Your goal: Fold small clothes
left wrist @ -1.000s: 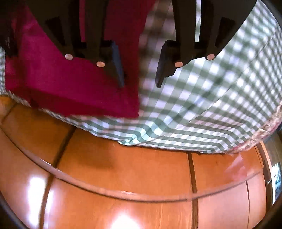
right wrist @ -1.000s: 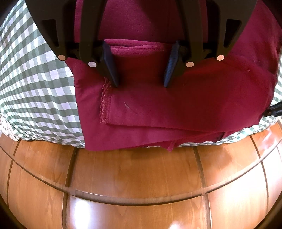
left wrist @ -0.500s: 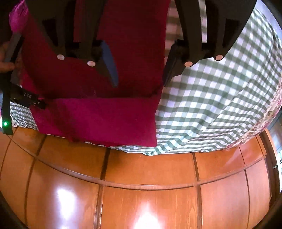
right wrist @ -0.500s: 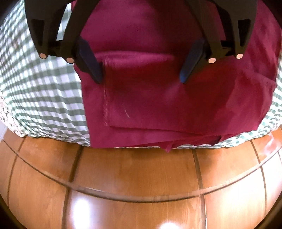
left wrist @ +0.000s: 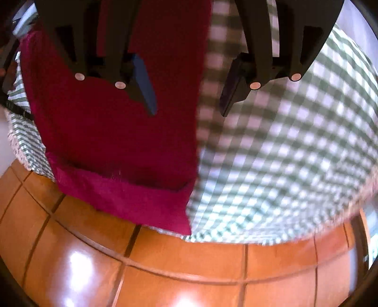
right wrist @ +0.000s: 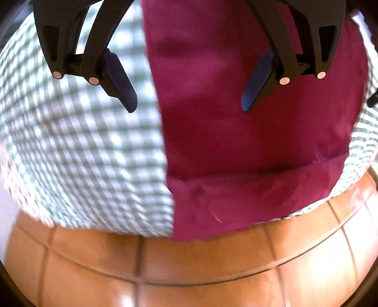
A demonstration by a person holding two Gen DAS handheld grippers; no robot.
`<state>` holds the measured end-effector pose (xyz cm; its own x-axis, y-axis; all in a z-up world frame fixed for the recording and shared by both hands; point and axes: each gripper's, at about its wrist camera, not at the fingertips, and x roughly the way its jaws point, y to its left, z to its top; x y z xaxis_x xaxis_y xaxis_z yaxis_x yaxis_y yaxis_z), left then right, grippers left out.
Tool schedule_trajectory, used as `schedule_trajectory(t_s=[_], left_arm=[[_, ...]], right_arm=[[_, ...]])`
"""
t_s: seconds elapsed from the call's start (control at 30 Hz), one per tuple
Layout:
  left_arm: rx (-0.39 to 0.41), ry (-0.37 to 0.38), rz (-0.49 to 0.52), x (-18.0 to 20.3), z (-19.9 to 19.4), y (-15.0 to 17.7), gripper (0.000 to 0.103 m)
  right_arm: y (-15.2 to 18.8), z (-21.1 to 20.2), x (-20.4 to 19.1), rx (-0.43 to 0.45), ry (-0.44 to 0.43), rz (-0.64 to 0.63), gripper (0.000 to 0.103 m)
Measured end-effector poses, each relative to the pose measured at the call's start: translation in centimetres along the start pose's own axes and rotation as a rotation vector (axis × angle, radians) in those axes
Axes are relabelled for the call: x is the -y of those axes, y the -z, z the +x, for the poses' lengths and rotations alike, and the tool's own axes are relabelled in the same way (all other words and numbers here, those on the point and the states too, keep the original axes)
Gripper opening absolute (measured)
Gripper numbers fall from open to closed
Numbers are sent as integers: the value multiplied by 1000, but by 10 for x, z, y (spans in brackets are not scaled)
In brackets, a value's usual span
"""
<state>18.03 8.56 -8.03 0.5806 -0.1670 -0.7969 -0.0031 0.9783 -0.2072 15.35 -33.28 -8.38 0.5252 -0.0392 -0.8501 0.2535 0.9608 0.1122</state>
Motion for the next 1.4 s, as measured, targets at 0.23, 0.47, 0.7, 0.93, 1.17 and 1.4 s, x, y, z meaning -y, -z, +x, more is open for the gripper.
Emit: schedule_trajectory(t_s=[0.23, 0.47, 0.7, 0.93, 1.17, 1.4], left_arm=[[-28, 52, 48, -1, -9, 25, 54], [-86, 124, 128, 3, -22, 66, 54], [-111, 204, 192, -1, -40, 80, 9], [-88, 418, 49, -23, -59, 6, 8], [-116, 432, -124, -23, 6, -86, 20], [-20, 358, -380, -80, 26, -102, 73]], right_arm=[[52, -36, 30, -32, -57, 23, 89], [114, -59, 26, -144, -166, -13, 46], [118, -80, 5, -130, -217, -127, 9], [46, -97, 1, 5, -385, -36, 8], [-46, -38, -2, 50, -347, 100, 8], [-76, -24, 20, 128, -333, 199, 82]])
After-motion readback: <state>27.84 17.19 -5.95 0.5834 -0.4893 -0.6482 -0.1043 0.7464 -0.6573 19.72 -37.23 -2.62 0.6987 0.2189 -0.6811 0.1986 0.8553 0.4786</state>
